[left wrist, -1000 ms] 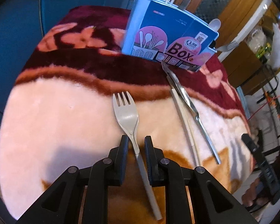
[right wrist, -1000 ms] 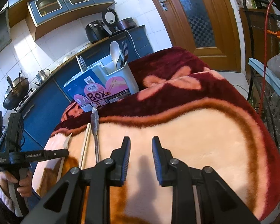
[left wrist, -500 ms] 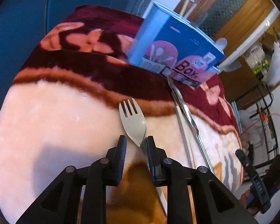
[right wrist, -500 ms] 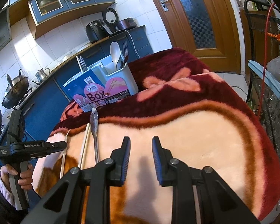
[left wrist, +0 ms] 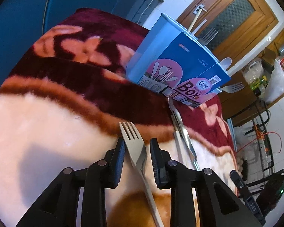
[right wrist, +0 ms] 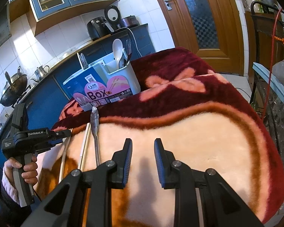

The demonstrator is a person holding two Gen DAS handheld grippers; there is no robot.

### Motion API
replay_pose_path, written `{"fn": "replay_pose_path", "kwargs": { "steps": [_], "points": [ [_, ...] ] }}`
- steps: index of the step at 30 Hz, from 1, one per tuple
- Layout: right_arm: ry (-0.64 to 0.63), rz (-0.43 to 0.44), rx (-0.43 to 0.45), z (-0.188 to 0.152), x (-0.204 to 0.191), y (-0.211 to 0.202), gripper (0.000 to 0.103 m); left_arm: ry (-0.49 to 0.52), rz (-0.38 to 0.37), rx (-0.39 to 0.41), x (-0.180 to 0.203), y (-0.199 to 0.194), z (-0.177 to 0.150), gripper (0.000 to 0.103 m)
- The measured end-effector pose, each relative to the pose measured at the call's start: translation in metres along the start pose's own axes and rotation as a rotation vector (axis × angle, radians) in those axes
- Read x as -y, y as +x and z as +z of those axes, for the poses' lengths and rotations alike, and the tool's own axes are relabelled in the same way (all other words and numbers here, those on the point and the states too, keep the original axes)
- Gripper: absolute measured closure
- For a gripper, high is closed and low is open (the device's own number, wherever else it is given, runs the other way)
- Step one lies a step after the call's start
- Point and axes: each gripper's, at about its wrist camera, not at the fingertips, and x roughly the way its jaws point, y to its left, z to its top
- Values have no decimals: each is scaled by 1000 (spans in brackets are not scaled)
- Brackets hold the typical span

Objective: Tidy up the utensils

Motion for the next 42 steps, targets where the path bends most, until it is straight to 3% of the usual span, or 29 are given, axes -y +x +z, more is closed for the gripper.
{"fn": "replay_pose_path", "kwargs": {
  "steps": [2, 8, 20, 28, 42],
  "points": [
    [-6, -2, -6, 0, -3, 3, 77, -2, -14, -9, 0, 2, -1, 96],
    [-55, 0, -38, 5, -16, 10, 77, 17, -28, -3, 5, 1, -7, 99],
    [-190, 56, -163, 35, -71, 49, 71, 187, 83, 241, 23, -58, -2, 100],
    [-235, 29, -244, 47, -103, 99, 71, 271, 152, 366, 27, -83, -2, 100],
    [-245, -24, -312, 61, -121, 148, 64, 254, 133, 366, 17, -77, -3, 100]
  ]
}}
